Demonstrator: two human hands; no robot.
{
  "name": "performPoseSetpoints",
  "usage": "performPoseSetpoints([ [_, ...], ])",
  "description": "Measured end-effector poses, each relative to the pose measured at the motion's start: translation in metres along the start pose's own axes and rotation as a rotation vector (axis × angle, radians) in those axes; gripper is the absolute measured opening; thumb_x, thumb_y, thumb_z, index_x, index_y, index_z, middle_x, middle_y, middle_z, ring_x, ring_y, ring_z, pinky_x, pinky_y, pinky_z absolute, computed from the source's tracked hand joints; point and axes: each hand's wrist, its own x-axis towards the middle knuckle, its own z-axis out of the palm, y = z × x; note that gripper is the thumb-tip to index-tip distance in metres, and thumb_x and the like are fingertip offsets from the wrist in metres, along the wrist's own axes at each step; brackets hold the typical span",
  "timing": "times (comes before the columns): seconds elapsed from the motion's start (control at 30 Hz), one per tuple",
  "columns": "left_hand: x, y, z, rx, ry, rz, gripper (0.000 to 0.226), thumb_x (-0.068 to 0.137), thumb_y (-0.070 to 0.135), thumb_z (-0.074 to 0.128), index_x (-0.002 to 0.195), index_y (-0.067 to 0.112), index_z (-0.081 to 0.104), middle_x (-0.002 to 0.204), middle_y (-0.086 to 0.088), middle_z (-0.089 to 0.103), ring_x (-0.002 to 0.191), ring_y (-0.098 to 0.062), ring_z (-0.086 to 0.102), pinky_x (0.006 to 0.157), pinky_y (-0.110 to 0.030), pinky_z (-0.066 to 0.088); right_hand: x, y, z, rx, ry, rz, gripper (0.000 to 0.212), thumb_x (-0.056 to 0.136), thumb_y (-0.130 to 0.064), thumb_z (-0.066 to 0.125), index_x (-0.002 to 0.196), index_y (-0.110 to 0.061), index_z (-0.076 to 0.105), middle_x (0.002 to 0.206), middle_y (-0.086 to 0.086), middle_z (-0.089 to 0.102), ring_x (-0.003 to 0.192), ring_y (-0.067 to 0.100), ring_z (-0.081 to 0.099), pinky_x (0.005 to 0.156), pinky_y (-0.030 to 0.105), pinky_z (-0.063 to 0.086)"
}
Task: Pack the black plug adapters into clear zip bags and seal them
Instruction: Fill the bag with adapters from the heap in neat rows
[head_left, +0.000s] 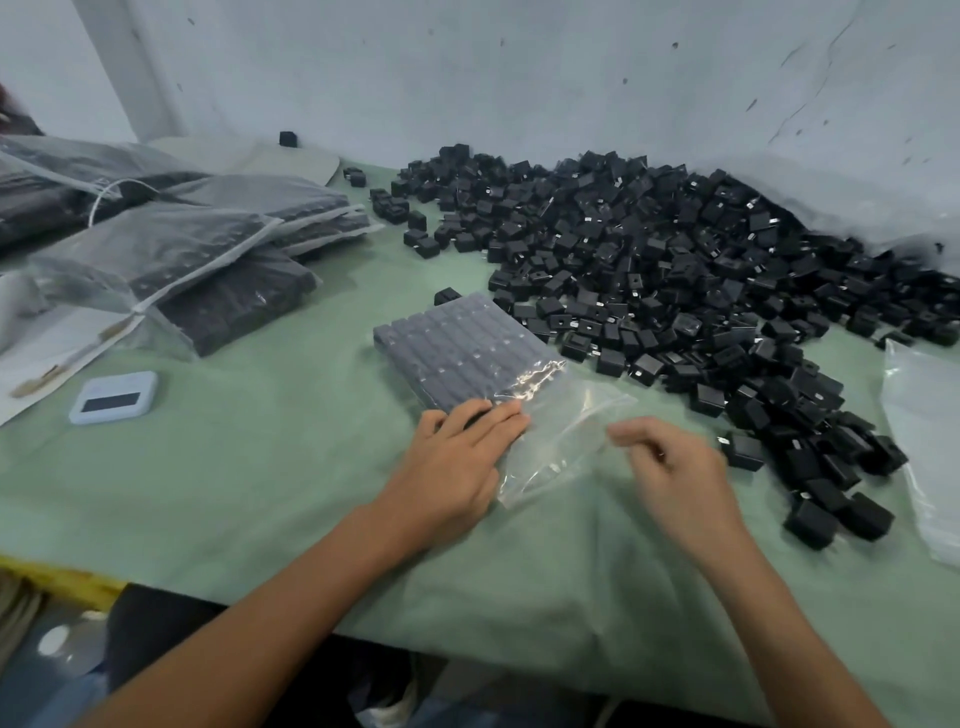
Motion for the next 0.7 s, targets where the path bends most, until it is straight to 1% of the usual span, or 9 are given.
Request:
performPoseSetpoints([
  [0.07, 0.001, -0.002, 0.001, 0.003, 0.012, 0.001, 0.061, 0.083, 0.023, 0.04, 0.143, 0.028, 0.047, 0.152, 0.013, 0.043, 0.131, -0.014, 0.039, 0.092, -0.036, 0.031, 0.009, 0.022, -0.03, -0.317, 0.157, -0.023, 0.029, 0.09, -0.002, 0.056, 0.106, -0.017, 0.074, 0.105, 0.002, 0.07, 0.099, 0.024, 0.056, 0.085, 0.031, 0.045],
  [0.1, 0.002, -0.003, 0.002, 0.003, 0.017, 0.001, 0.061, 0.082, 0.023, 0.039, 0.142, 0.028, 0.048, 0.151, 0.013, 0.044, 0.131, -0.015, 0.04, 0.091, -0.037, 0.031, 0.015, 0.033, -0.042, -0.472, 0.17, 0.026, 0.03, 0.091, -0.006, 0.055, 0.114, -0.016, 0.072, 0.113, 0.008, 0.066, 0.103, 0.031, 0.051, 0.088, 0.038, 0.044],
  [0.17, 0.002, -0.002, 0.003, 0.006, 0.024, 0.005, 0.061, 0.081, 0.023, 0.039, 0.141, 0.028, 0.049, 0.15, 0.013, 0.045, 0.13, -0.015, 0.041, 0.091, -0.037, 0.032, 0.022, 0.053, -0.058, -0.732, 0.013, 0.18, 0.039, 0.094, -0.017, 0.053, 0.131, -0.018, 0.062, 0.13, 0.013, 0.057, 0.113, 0.038, 0.045, 0.1, 0.045, 0.039],
  [0.23, 0.002, -0.001, 0.004, 0.008, 0.026, 0.006, 0.061, 0.081, 0.023, 0.04, 0.141, 0.029, 0.049, 0.15, 0.013, 0.045, 0.13, -0.015, 0.041, 0.091, -0.037, 0.032, 0.025, 0.062, -0.063, -0.838, -0.161, 0.269, 0.047, 0.096, -0.025, 0.049, 0.143, -0.021, 0.05, 0.141, 0.012, 0.048, 0.121, 0.04, 0.042, 0.104, 0.045, 0.035],
  [0.33, 0.002, -0.001, 0.005, 0.009, 0.027, 0.002, 0.061, 0.082, 0.024, 0.038, 0.141, 0.029, 0.048, 0.151, 0.014, 0.044, 0.13, -0.014, 0.04, 0.092, -0.036, 0.032, 0.027, 0.063, -0.066, -0.848, -0.148, 0.253, 0.045, 0.099, -0.023, 0.048, 0.144, -0.02, 0.047, 0.138, 0.013, 0.051, 0.123, 0.039, 0.044, 0.103, 0.046, 0.036],
  [0.4, 0.002, 0.0, 0.004, 0.012, 0.023, 0.001, 0.061, 0.082, 0.024, 0.036, 0.141, 0.029, 0.048, 0.151, 0.014, 0.043, 0.131, -0.014, 0.038, 0.093, -0.036, 0.031, 0.024, 0.053, -0.065, -0.728, -0.079, 0.216, 0.04, 0.099, -0.024, 0.049, 0.139, -0.018, 0.048, 0.125, 0.013, 0.06, 0.112, 0.035, 0.054, 0.094, 0.046, 0.042],
  [0.5, 0.001, 0.0, 0.002, 0.008, 0.019, -0.001, 0.06, 0.083, 0.025, 0.033, 0.142, 0.029, 0.047, 0.152, 0.015, 0.042, 0.132, -0.014, 0.037, 0.094, -0.036, 0.032, 0.004, 0.024, -0.049, -0.205, -0.06, 0.224, 0.024, 0.096, -0.028, 0.056, 0.121, -0.027, 0.053, 0.102, -0.001, 0.065, 0.087, 0.021, 0.062, 0.076, 0.037, 0.048],
  [0.57, 0.0, 0.0, 0.002, -0.001, 0.018, -0.003, 0.061, 0.085, 0.026, 0.031, 0.143, 0.03, 0.046, 0.153, 0.016, 0.04, 0.134, -0.013, 0.036, 0.096, -0.035, 0.031, -0.011, 0.004, -0.027, 0.039, -0.121, 0.226, 0.016, 0.093, -0.028, 0.062, 0.108, -0.034, 0.061, 0.099, -0.011, 0.067, 0.084, 0.014, 0.066, 0.075, 0.032, 0.053],
  [0.7, 0.0, 0.001, 0.002, 0.008, 0.0, -0.016, 0.062, 0.087, 0.029, 0.026, 0.147, 0.032, 0.042, 0.155, 0.017, 0.038, 0.137, -0.012, 0.034, 0.097, -0.032, 0.028, -0.011, -0.021, 0.016, 0.267, -0.123, 0.231, 0.011, 0.092, -0.027, 0.065, 0.103, -0.03, 0.067, 0.099, -0.008, 0.071, 0.088, 0.017, 0.068, 0.082, 0.038, 0.057],
])
